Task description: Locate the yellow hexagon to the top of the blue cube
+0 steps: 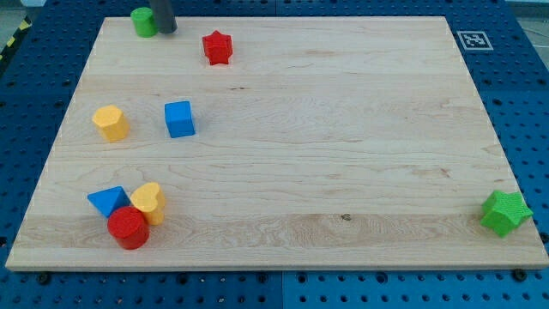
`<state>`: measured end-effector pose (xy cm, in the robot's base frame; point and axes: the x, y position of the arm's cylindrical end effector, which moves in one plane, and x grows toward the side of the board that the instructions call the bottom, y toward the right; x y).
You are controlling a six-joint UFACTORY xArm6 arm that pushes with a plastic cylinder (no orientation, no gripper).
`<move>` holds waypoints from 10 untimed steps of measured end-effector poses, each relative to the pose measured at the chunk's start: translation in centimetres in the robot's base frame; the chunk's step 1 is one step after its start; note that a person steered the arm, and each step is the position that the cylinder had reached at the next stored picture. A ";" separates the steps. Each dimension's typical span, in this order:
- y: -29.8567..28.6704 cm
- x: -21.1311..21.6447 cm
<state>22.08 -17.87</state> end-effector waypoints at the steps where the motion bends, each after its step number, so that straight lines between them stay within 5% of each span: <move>1: 2.6 0.0; 7: 2.3 2.6; 10: -1.3 9.2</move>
<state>31.33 -19.13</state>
